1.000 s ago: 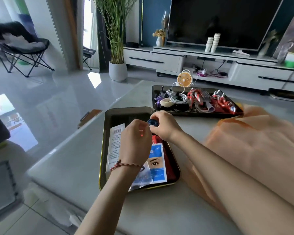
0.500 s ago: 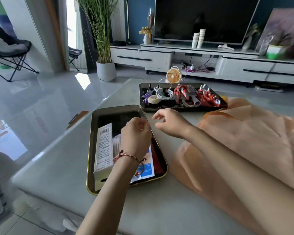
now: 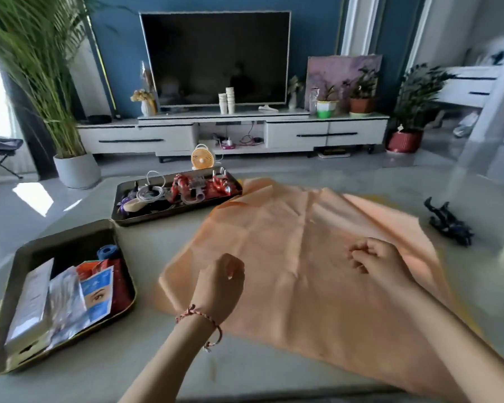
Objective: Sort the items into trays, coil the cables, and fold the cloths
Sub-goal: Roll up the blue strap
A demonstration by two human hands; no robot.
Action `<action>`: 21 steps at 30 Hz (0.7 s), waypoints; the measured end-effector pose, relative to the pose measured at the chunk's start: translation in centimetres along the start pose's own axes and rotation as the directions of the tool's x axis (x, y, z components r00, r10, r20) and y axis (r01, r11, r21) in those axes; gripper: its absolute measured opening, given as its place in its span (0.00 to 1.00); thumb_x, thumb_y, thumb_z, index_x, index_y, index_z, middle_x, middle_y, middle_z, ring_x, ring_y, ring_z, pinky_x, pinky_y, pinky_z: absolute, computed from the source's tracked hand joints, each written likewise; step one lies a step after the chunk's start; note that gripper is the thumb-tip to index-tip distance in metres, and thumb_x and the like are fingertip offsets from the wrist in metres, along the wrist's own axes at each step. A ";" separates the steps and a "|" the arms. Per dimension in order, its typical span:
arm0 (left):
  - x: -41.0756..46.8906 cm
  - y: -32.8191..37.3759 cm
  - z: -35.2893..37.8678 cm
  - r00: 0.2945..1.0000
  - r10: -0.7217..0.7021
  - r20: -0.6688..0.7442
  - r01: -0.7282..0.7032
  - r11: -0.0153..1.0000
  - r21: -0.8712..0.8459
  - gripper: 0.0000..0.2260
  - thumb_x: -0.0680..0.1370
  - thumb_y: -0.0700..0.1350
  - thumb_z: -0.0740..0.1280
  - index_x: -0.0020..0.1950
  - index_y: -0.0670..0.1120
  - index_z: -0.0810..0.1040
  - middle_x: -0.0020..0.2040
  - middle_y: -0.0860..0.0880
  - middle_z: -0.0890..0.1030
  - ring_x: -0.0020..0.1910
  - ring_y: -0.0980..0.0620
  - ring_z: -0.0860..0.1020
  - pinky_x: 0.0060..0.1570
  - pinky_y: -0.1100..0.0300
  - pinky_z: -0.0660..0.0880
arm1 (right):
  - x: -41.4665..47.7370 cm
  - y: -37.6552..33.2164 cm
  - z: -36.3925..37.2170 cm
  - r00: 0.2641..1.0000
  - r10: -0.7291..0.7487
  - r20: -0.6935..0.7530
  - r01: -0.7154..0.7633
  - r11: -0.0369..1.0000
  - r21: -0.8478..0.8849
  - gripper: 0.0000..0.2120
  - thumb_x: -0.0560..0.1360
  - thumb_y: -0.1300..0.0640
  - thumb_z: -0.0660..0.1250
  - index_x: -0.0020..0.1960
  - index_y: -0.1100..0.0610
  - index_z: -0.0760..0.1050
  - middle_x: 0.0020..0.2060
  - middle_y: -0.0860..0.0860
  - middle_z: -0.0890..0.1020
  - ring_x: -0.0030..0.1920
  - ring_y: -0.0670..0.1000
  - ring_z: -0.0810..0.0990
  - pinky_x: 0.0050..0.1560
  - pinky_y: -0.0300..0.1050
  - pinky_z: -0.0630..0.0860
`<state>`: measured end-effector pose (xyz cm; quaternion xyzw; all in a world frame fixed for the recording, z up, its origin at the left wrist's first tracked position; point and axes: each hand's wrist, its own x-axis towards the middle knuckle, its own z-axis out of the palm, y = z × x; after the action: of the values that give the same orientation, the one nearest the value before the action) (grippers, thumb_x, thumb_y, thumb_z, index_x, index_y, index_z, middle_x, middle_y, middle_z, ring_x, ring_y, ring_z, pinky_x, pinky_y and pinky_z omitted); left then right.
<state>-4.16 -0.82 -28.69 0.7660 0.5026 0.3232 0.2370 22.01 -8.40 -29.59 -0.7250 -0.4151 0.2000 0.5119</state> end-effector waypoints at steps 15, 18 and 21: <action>-1.2 16.0 17.5 0.910 0.343 0.234 -0.349 0.937 -0.013 0.12 0.78 0.41 0.63 0.61 0.43 0.76 0.61 0.46 0.77 0.62 0.48 0.72 0.60 0.63 0.63 | -1.2 9.3 -16.3 0.951 0.065 -0.301 -0.125 0.975 -0.183 0.08 0.76 0.64 0.61 0.52 0.58 0.77 0.50 0.52 0.80 0.47 0.47 0.75 0.46 0.36 0.68; 0.3 15.4 20.3 0.857 0.408 0.315 -0.479 0.856 0.195 0.18 0.80 0.49 0.59 0.70 0.48 0.68 0.70 0.50 0.69 0.70 0.50 0.63 0.68 0.60 0.57 | 0.6 9.8 -15.9 0.940 -0.004 -0.342 -0.087 0.964 -0.251 0.15 0.74 0.67 0.60 0.60 0.61 0.74 0.56 0.56 0.77 0.56 0.52 0.76 0.54 0.39 0.69; 1.4 14.4 21.9 0.835 0.387 0.391 -0.517 0.796 0.315 0.19 0.80 0.54 0.55 0.71 0.54 0.64 0.71 0.53 0.64 0.70 0.51 0.59 0.66 0.58 0.53 | 2.9 10.2 -16.1 0.910 -0.027 -0.413 -0.113 0.944 -0.310 0.18 0.75 0.66 0.60 0.64 0.59 0.72 0.60 0.59 0.73 0.61 0.56 0.72 0.59 0.43 0.67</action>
<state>21.21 -5.89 -33.27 0.9373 0.3152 0.1356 0.0614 39.27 -16.67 -32.12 -0.8346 -0.3088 -0.0174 0.4557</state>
